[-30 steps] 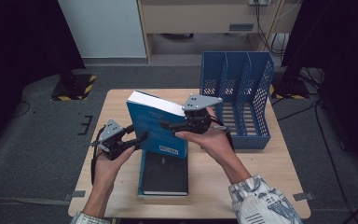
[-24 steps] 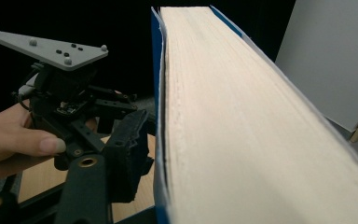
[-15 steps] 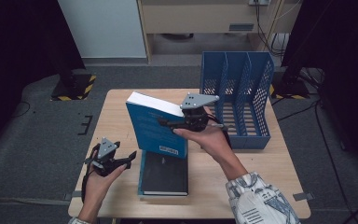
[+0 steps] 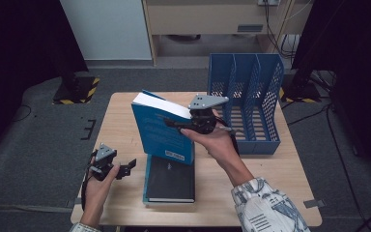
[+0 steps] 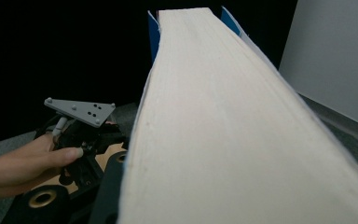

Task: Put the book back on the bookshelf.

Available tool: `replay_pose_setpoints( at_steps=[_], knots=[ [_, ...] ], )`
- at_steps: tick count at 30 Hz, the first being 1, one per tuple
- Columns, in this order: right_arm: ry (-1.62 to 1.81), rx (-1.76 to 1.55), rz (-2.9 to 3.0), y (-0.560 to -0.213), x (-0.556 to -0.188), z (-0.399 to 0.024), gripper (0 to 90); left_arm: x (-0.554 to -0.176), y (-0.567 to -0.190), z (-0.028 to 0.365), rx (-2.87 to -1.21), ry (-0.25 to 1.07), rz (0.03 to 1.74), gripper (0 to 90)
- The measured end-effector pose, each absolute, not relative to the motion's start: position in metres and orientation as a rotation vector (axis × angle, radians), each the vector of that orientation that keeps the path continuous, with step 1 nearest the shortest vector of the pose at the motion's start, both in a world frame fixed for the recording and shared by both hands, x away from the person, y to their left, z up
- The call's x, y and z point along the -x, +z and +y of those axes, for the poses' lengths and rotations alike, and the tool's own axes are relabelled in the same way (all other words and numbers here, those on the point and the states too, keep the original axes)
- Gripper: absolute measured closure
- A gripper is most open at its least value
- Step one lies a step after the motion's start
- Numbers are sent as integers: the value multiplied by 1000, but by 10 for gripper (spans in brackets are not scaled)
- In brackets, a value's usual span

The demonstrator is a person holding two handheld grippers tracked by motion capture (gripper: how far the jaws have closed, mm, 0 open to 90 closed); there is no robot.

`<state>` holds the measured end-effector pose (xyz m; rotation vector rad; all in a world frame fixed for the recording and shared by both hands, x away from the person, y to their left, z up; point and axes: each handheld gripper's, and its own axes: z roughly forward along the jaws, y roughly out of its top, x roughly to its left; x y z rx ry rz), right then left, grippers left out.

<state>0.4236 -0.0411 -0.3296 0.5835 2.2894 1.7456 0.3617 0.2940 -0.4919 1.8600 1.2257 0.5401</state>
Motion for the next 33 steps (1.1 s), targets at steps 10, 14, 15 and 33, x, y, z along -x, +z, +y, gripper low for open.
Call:
replay_pose_setpoints(
  at_steps=[10, 14, 15, 33],
  knots=[
    [1724, -757, 2286, -319, -434, -36, 607, -368, -502, 302, -1891, 526, 1320, 77],
    [1712, -825, 2277, -314, -441, -38, 608, -368, -503, 302, -1898, 530, 1319, 77],
    [1711, -844, 2270, -313, -442, -39, 608, -368, -503, 302, -1899, 530, 1322, 77],
    [1786, -1061, 2171, -302, -455, -66, 606, -370, -507, 302, -1921, 522, 1347, 77]
  ],
)
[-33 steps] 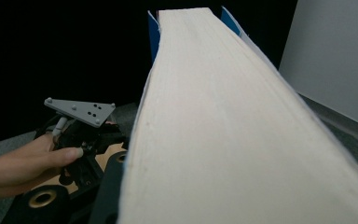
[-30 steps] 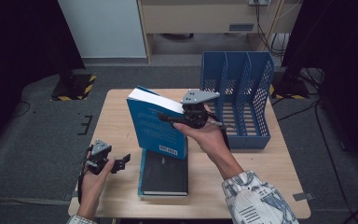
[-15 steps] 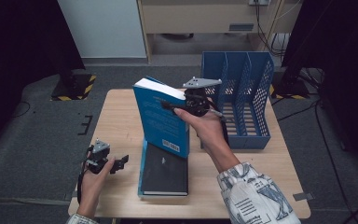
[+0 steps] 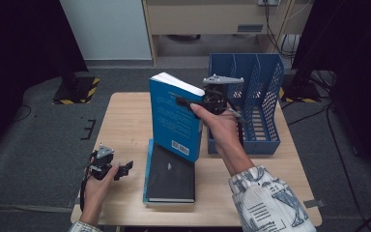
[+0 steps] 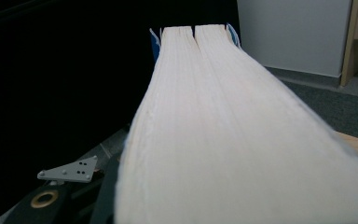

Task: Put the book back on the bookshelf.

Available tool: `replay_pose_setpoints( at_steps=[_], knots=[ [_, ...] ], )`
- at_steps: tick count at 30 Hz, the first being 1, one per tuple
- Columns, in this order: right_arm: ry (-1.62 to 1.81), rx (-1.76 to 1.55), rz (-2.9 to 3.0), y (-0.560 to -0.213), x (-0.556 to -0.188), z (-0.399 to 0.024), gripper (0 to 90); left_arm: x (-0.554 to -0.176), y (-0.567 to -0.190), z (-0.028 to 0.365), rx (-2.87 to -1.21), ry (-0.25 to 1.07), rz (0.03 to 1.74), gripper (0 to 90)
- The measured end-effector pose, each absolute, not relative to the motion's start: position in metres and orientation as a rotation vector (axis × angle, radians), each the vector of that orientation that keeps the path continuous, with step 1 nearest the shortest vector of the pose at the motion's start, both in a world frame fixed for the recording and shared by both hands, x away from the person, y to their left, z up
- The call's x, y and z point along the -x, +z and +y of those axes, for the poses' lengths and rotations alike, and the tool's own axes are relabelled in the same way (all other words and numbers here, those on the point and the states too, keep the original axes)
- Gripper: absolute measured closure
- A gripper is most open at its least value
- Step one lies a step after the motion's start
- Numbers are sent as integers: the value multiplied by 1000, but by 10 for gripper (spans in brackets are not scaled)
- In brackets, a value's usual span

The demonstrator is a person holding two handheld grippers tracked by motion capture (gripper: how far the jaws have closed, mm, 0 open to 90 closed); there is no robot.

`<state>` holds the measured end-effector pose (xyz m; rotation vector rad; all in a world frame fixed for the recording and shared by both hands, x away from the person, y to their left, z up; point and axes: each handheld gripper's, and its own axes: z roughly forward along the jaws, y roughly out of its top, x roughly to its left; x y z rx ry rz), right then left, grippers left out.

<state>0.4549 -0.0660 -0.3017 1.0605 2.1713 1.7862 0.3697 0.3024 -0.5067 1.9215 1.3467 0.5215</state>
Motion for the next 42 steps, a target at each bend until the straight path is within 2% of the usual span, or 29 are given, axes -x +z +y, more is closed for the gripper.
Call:
replay_pose_setpoints(
  at_steps=[12, 19, 31, 37, 42],
  knots=[
    [1774, -1113, 2122, -293, -449, -85, 606, -371, -511, 302, -1958, 497, 1358, 69],
    [1758, -1139, 2093, -285, -443, -101, 606, -373, -514, 304, -1960, 533, 1415, 66],
    [1734, -1194, 2026, -278, -434, -136, 606, -373, -517, 303, -1992, 513, 1418, 65],
    [1726, -1221, 1991, -275, -429, -156, 605, -373, -519, 306, -2000, 577, 1435, 67],
    [1703, -1250, 1972, -275, -427, -170, 606, -373, -521, 307, -2007, 556, 1437, 66]
  ],
)
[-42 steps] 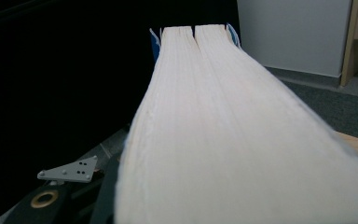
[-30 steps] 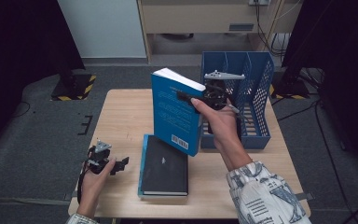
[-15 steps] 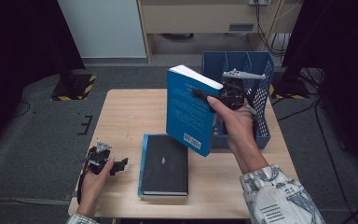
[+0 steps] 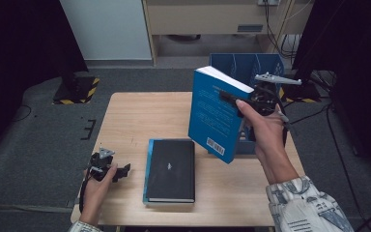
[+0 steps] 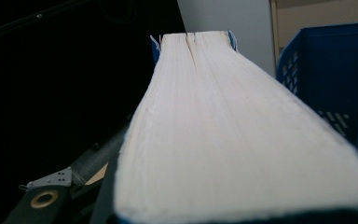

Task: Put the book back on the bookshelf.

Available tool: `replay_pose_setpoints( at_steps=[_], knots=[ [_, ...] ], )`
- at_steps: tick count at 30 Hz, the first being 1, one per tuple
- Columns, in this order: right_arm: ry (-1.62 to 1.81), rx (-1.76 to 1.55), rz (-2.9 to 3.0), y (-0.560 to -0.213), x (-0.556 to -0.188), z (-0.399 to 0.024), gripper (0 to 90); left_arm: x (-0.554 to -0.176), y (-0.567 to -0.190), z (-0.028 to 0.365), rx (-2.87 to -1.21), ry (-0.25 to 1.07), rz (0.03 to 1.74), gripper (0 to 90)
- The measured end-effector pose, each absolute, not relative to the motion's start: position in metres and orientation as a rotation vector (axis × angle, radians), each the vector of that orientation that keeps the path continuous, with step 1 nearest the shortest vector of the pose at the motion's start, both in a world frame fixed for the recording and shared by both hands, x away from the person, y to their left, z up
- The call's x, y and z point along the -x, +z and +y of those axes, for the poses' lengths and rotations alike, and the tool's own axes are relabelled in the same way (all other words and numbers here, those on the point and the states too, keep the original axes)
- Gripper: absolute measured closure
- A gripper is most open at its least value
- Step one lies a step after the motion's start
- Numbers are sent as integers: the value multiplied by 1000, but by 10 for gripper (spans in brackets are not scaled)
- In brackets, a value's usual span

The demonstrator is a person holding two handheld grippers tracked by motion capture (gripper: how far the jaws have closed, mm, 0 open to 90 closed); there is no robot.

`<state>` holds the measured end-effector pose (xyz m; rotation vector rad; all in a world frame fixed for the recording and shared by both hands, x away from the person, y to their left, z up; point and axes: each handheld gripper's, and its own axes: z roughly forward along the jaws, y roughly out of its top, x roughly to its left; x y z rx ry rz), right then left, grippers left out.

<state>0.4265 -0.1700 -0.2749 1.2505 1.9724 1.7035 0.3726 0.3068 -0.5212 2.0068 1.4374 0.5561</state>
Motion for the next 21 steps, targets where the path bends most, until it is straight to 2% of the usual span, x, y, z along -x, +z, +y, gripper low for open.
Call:
replay_pose_setpoints(
  at_steps=[14, 21],
  knots=[
    [1668, -1309, 1881, -266, -417, -206, 605, -373, -523, 304, -2020, 541, 1424, 66],
    [1649, -1357, 1845, -266, -425, -216, 605, -372, -523, 304, -2020, 542, 1427, 66]
  ],
)
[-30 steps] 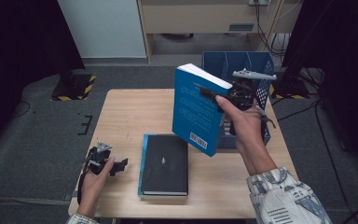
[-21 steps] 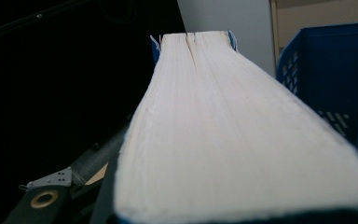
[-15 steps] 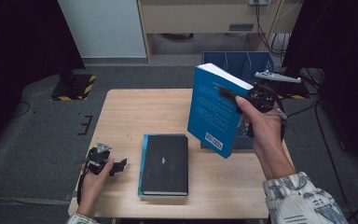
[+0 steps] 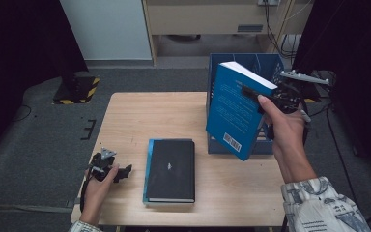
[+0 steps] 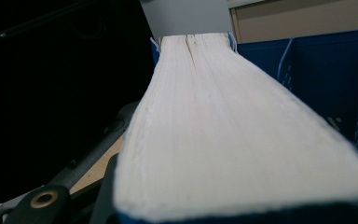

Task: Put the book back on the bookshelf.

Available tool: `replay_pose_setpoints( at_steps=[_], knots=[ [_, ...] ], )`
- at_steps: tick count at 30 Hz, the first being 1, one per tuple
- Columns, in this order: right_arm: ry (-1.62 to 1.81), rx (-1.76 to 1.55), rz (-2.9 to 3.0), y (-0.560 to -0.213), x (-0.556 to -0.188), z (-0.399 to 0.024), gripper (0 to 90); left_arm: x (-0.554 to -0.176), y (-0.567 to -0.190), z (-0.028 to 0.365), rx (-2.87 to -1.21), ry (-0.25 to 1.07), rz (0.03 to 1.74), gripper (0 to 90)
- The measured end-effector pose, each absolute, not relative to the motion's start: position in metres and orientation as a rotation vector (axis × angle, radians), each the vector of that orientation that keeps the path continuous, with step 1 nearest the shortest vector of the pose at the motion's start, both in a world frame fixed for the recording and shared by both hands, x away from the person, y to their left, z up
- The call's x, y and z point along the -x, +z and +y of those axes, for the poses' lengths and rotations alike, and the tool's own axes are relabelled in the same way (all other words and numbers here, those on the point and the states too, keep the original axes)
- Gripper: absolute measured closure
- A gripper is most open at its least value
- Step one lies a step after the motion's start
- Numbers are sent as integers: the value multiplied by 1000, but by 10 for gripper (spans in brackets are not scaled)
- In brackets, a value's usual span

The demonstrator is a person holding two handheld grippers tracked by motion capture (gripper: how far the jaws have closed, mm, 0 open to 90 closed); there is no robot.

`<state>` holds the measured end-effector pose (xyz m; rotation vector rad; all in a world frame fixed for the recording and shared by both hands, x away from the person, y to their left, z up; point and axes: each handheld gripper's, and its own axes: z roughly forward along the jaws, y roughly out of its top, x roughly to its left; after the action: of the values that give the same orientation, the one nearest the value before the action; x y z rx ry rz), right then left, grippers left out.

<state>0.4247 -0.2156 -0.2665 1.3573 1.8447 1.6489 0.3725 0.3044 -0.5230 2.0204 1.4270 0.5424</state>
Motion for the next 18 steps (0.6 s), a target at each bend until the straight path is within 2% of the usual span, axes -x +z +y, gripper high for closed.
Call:
replay_pose_setpoints(
  at_steps=[18],
  knots=[
    [1559, -1446, 1776, -270, -470, -213, 605, -371, -526, 303, -2001, 505, 1419, 66]
  ],
)
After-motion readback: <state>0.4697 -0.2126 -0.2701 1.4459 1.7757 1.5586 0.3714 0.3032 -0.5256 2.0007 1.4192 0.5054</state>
